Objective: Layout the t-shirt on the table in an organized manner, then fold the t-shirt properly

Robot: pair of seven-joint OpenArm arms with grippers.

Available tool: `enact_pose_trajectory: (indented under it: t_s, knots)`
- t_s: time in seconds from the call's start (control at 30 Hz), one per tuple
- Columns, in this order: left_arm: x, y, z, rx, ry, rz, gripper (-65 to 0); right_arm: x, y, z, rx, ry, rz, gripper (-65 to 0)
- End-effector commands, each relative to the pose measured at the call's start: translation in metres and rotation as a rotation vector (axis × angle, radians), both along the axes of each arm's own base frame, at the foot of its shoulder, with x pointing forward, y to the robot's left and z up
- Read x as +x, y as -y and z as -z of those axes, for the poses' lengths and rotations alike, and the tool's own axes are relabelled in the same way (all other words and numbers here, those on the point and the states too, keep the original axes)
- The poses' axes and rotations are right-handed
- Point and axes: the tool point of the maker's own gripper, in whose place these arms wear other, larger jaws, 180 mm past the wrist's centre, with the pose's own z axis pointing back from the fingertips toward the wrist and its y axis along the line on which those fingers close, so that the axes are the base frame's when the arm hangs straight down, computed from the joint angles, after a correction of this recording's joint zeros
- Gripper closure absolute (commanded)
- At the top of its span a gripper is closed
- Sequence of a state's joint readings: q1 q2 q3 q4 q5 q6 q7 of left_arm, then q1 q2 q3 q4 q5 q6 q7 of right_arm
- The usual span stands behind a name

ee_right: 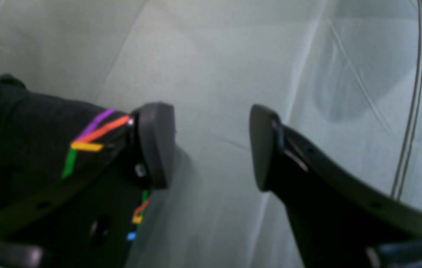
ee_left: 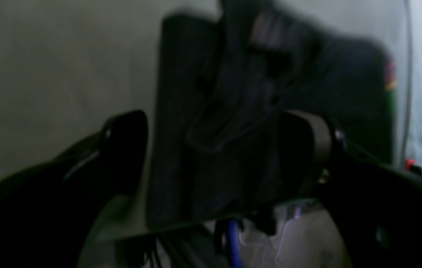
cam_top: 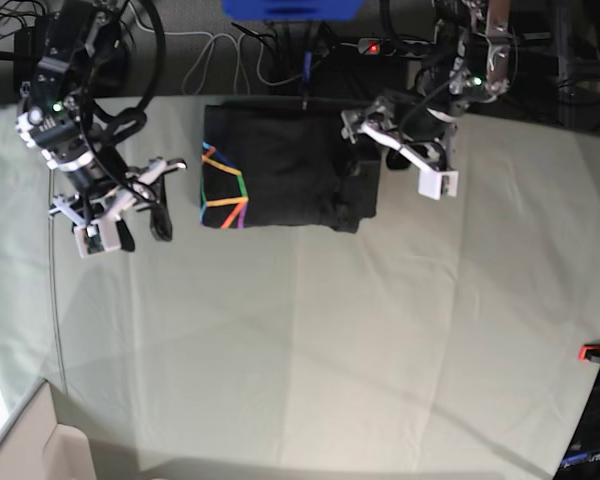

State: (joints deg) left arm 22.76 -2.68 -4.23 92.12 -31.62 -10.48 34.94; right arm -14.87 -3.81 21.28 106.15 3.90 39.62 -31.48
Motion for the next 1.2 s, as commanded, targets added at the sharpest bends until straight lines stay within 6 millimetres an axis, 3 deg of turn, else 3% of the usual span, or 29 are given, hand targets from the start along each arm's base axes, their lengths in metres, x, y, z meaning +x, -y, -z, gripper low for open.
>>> enact_pose_trajectory:
  t_s: [0.0, 0.2, 0.4, 0.47, 0.6, 0.73, 0.83, 1.03, 1.17]
  knots:
    - [0.01, 0.002, -0.007, -0.015, 0.031, -0.002, -52.8, 0.005, -0.001, -0.012, 0.013, 0.051, -0.007, -32.7]
    - [0.009, 0.002, 0.015, -0.016, -0.025, -0.006, -52.7, 0.004, 0.002, -0.012, 0.009, 0.051, 0.001, -32.6]
    - [0.014, 0.036, 0.026, -0.033, -0.047, 0.099, -51.8, 0.003, 0.013, -0.013, 0.0, 0.051, 0.029, -32.6]
    - [0.016, 0.045, 0.028, -0.038, -0.05, 0.126, -44.8, 0.003, 0.013, -0.012, 0.0, 0.049, 0.029, -32.6]
    - [0.023, 0.055, 0.029, -0.044, -0.048, 0.148, -21.4, 0.001, 0.025, -0.013, -0.024, 0.047, 0.048, -32.6]
    - [0.024, 0.053, 0.03, -0.036, -0.047, 0.153, -9.8, -0.001, 0.046, -0.015, -0.045, 0.052, 0.1, -32.6]
    - [0.041, 0.047, 0.023, -0.012, -0.013, 0.16, 0.0, -0.002, 0.062, -0.019, -0.055, 0.065, 0.145, -32.6]
    - [0.076, 0.024, 0.008, 0.077, 0.062, 0.214, -0.1, -0.004, 0.122, -0.039, -0.1, 0.117, 0.32, -32.6]
    - [0.099, 0.029, 0.0, 0.158, 0.116, 0.335, -0.1, -0.01, 0.156, -0.051, -0.117, 0.151, 0.43, -32.6]
